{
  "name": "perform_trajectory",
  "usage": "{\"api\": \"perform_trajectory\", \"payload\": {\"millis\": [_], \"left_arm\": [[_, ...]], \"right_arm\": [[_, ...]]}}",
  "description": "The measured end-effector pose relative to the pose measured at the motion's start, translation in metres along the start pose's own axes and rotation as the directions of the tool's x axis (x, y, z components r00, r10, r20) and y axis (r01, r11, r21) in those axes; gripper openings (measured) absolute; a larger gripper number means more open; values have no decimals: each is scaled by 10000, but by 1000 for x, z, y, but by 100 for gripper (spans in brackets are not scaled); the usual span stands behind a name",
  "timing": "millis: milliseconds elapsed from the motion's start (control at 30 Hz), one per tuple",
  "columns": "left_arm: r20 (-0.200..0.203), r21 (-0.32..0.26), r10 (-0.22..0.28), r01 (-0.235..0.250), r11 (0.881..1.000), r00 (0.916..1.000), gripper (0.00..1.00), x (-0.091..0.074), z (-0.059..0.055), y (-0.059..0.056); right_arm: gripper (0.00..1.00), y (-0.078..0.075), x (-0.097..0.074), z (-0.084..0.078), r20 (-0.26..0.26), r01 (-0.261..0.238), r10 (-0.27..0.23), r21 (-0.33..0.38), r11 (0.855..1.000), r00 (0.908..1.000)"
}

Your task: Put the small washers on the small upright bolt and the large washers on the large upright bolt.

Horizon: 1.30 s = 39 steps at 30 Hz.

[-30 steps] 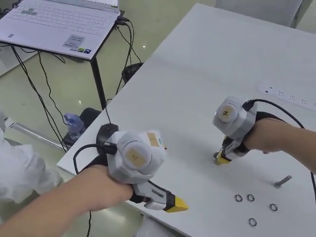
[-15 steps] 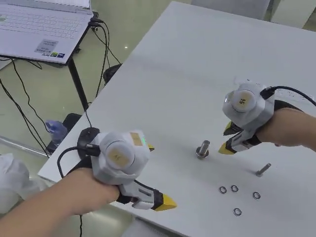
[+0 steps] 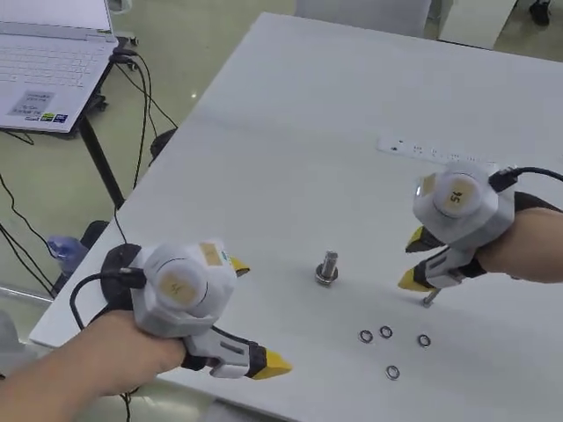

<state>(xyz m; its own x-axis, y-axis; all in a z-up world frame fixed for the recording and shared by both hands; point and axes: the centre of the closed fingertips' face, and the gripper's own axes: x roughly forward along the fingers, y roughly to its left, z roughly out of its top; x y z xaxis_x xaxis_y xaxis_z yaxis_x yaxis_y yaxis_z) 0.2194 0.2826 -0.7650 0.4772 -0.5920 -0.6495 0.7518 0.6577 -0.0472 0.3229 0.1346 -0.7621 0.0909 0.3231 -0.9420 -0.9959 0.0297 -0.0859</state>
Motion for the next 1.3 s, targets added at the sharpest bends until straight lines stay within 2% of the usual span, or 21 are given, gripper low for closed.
{"api": "perform_trajectory", "payload": {"millis": [167, 433, 600, 833, 1000, 1033, 1300], "left_arm": [[-50, 5, -68, 68, 10000, 10000, 83, 1, 0, -2], [74, -103, -108, 109, 9999, 9999, 83, 1, 4, -4], [-10, -32, -104, 104, 9999, 9999, 83, 2, 4, -3], [32, -57, -93, 93, 9999, 10000, 83, 2, 6, 0], [0, 0, -147, 147, 9999, 9999, 82, 2, 6, -1], [-17, 14, -168, 168, 9999, 9999, 82, 2, 7, -3], [-150, 35, -269, 270, 9996, 9995, 81, 4, 4, -6]], "right_arm": [[34, 4, 2, -20, -134, -80, 82, 124, 9999, 9999], [32, 19, 7, -38, 4, -330, 330, 250, 9991, 9995], [31, 25, 20, -54, 46, -378, 376, 430, 9984, 9993], [30, 27, 34, -65, 31, -322, 321, 366, 9988, 9995], [29, 33, 52, -80, -484, -724, 732, 183, 9972, 9961], [29, 32, 55, -82, -586, -668, 672, 94, 9977, 9960], [27, 32, 74, -91, -730, -822, 831, 157, 9965, 9939]]}}
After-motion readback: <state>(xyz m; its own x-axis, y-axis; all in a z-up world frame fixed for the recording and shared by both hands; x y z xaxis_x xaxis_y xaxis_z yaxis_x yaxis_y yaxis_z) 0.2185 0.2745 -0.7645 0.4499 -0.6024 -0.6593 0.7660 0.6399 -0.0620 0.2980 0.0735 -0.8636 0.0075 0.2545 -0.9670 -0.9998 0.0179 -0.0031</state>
